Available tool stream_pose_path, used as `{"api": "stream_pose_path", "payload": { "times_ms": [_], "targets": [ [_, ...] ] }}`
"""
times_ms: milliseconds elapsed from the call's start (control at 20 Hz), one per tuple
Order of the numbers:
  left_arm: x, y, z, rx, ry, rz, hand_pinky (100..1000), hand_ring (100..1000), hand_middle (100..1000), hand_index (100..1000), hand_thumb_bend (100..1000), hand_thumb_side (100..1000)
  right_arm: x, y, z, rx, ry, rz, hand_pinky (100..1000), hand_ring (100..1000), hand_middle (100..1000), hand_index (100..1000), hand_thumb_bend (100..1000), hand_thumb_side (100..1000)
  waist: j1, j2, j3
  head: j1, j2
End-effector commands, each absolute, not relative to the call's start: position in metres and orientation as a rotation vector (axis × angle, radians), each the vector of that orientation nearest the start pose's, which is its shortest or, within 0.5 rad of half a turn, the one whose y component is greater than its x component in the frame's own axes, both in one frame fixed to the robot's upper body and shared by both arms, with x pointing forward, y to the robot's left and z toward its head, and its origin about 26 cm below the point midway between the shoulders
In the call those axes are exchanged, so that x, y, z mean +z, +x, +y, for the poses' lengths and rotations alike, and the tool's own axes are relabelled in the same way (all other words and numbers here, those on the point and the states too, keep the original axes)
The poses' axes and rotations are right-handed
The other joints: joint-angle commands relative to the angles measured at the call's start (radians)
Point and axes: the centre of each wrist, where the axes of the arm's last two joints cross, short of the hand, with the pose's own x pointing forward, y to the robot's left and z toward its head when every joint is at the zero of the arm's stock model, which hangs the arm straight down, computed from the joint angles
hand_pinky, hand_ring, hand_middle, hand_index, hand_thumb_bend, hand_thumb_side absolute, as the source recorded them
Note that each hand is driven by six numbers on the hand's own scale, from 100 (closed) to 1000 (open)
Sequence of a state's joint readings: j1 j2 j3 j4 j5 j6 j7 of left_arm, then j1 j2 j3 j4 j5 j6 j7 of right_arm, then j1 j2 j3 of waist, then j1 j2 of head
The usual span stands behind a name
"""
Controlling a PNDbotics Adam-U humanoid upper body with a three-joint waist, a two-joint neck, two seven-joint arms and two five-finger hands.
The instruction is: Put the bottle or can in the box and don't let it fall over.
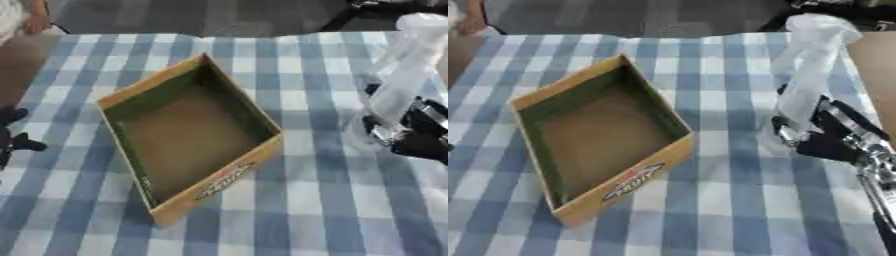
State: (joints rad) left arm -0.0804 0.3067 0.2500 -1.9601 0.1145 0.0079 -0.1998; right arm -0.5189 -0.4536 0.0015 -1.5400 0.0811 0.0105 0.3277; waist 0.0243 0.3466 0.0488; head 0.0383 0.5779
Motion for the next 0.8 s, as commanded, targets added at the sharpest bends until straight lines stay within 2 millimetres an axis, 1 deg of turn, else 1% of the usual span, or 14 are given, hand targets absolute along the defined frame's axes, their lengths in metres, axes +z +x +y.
{"api": "stream_pose_path", "payload": {
  "times_ms": [50,300,500,800],
  "targets": [
    [0.156,0.267,0.345,-0.291,0.204,-2.053,1000,629,893,951,100,723,0.203,0.379,-0.304,0.804,-0.250,-1.935,980,1000,1000,485,100,295,0.001,-0.018,0.000,0.002,-0.010],
    [0.156,0.267,0.346,-0.294,0.205,-2.049,1000,629,892,950,100,721,0.213,0.378,-0.302,0.801,-0.244,-1.959,979,1000,1000,420,100,284,-0.001,-0.021,-0.001,0.001,-0.009],
    [0.156,0.267,0.346,-0.297,0.205,-2.046,1000,630,892,950,100,720,0.222,0.377,-0.301,0.799,-0.241,-1.982,978,1000,1000,411,100,287,-0.003,-0.025,-0.003,0.002,-0.004],
    [0.156,0.266,0.347,-0.299,0.210,-2.044,1000,631,892,949,100,720,0.250,0.375,-0.294,0.821,-0.236,-2.061,978,1000,1000,407,100,313,-0.005,-0.033,-0.003,0.002,0.006]
  ]
}}
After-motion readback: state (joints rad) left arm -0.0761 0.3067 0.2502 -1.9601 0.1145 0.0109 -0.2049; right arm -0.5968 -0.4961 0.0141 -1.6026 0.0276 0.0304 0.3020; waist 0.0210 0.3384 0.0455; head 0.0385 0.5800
